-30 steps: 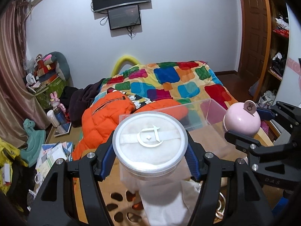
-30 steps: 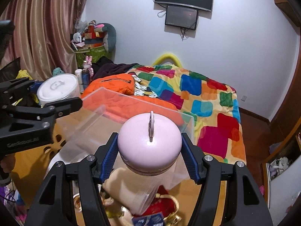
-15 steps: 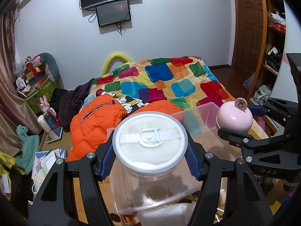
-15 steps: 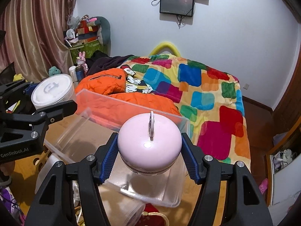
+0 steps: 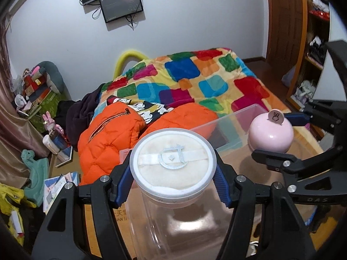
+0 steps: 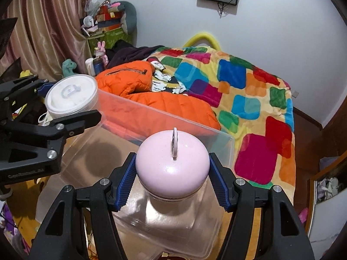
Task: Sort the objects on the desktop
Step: 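Lower the white container into the box with left tool while right tool lowers the pink lamp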
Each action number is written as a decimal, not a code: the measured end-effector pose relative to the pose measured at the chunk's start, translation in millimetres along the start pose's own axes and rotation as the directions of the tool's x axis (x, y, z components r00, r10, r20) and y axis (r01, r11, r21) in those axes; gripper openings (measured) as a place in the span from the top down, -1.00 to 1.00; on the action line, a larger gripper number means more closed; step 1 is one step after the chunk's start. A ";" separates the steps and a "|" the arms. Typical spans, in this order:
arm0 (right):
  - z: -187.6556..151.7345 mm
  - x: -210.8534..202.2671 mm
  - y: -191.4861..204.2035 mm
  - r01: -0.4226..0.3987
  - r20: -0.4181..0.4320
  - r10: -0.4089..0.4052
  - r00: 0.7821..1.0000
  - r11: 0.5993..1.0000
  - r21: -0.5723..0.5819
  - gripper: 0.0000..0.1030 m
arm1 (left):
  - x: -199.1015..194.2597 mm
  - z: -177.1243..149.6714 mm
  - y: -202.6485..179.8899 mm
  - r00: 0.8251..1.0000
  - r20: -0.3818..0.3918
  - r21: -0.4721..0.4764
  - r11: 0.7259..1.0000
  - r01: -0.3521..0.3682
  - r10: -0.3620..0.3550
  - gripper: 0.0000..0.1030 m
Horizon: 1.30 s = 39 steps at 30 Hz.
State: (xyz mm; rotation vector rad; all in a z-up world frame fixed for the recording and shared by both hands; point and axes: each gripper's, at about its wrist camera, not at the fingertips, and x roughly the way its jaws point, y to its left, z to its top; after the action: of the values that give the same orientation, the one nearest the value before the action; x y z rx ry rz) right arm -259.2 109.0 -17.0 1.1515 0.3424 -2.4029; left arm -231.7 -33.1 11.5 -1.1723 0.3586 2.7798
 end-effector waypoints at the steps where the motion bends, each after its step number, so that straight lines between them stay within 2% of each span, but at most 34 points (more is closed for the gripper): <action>1: 0.1 1.9 -0.6 -0.007 -0.010 0.007 1.000 1.000 -0.003 -0.17 | 2.4 0.0 -0.7 1.000 -0.007 0.005 1.000 0.000 0.000 -0.26; 7: -0.4 16.1 -3.7 -0.022 -0.071 0.021 0.997 1.000 -0.020 -0.17 | 16.8 -0.9 -6.6 0.998 -0.056 0.034 0.999 0.015 -0.013 -0.26; 10: -2.1 21.5 -3.6 -0.017 -0.096 0.014 0.995 0.999 -0.035 -0.17 | 22.2 0.4 -8.7 0.995 -0.092 0.040 0.998 0.051 -0.047 -0.26; 15: -3.6 28.8 -2.8 -0.006 -0.124 -0.002 0.992 0.998 -0.058 -0.17 | 29.5 1.0 -18.0 0.993 -0.114 0.094 0.995 0.026 -0.015 -0.26; 19: -3.6 34.4 -3.0 0.002 -0.143 -0.012 0.990 0.997 -0.073 -0.17 | 35.4 0.0 -21.5 0.990 -0.137 0.106 0.994 0.032 -0.018 -0.26; 26: -4.0 40.7 -1.2 0.002 -0.166 -0.018 0.986 0.995 -0.095 -0.17 | 43.4 -1.8 -24.9 0.988 -0.155 0.124 0.992 0.035 -0.015 -0.26; 29: -3.9 40.8 -0.7 0.002 -0.164 -0.019 0.986 0.995 -0.101 -0.17 | 45.0 -2.7 -27.6 0.989 -0.146 0.145 0.989 0.002 0.019 -0.26; 39: -2.7 48.0 -2.1 -0.001 -0.191 -0.016 0.982 0.996 -0.091 -0.17 | 45.3 -1.4 -28.3 0.990 -0.138 0.166 0.986 -0.016 0.040 -0.27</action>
State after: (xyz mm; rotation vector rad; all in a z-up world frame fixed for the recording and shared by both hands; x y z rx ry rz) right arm -284.8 98.0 -56.3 1.3443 0.5131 -2.2625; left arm -257.1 -5.9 -26.8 -1.3355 0.6098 2.6363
